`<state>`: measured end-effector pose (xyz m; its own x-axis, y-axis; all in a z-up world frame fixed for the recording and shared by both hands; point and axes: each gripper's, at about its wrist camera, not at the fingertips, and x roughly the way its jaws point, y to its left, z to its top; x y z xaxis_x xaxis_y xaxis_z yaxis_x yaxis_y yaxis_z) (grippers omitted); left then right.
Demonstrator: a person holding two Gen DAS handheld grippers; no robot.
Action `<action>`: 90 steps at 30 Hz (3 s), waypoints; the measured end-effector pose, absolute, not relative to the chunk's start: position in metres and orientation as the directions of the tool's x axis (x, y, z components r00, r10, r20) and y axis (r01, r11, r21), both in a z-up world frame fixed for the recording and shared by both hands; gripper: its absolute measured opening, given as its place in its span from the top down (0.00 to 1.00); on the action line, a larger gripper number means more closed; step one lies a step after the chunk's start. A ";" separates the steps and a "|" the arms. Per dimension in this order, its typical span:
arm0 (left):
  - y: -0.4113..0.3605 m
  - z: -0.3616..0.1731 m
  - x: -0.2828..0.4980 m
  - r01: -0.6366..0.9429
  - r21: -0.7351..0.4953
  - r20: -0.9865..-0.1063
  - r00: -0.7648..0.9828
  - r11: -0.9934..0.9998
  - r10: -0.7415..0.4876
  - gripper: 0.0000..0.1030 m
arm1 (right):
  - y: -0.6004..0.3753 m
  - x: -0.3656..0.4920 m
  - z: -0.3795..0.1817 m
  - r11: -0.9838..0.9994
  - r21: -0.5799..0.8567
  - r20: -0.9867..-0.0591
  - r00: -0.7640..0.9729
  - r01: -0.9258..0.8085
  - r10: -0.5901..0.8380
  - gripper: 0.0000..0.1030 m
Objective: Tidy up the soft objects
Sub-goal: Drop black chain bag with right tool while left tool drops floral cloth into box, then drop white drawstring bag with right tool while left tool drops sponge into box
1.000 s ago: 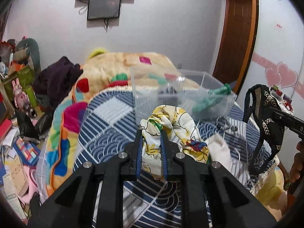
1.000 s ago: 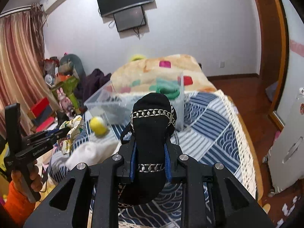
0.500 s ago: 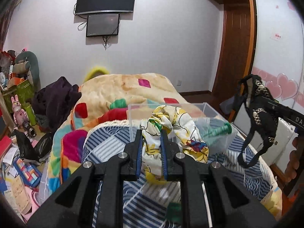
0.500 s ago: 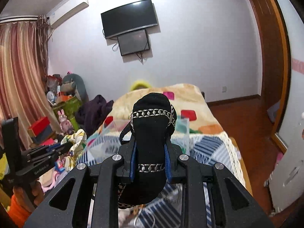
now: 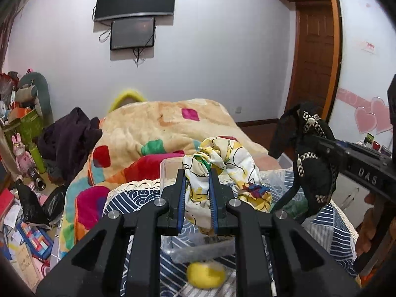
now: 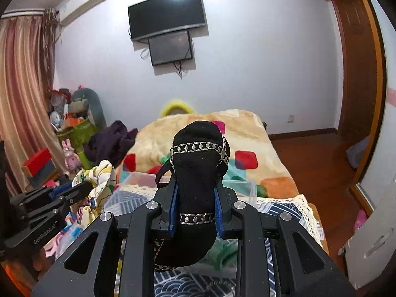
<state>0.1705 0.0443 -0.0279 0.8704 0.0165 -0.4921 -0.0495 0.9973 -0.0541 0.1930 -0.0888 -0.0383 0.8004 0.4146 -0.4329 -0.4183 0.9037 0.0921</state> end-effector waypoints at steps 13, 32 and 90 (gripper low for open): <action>0.036 -0.073 0.224 -0.055 0.023 -0.617 0.785 0.998 0.058 0.84 | -0.066 0.223 -0.070 0.895 0.057 -0.606 0.697 -0.443 0.384 0.79; 0.029 -0.071 0.203 0.005 0.024 -0.625 0.781 1.000 0.012 0.34 | -0.064 0.235 -0.077 0.907 0.022 -0.667 0.670 -0.420 0.326 0.43; 0.011 -0.135 0.067 0.042 -0.146 -0.700 0.702 0.988 -0.133 0.03 | -0.089 0.112 -0.154 0.810 0.235 -0.684 0.500 -0.537 0.530 0.59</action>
<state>0.0668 0.0109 -0.1348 0.7017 -0.1334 -0.6998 0.0419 0.9883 -0.1463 0.1121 -0.0891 -0.1536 0.5003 0.5303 -0.6845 -0.5368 0.8102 0.2353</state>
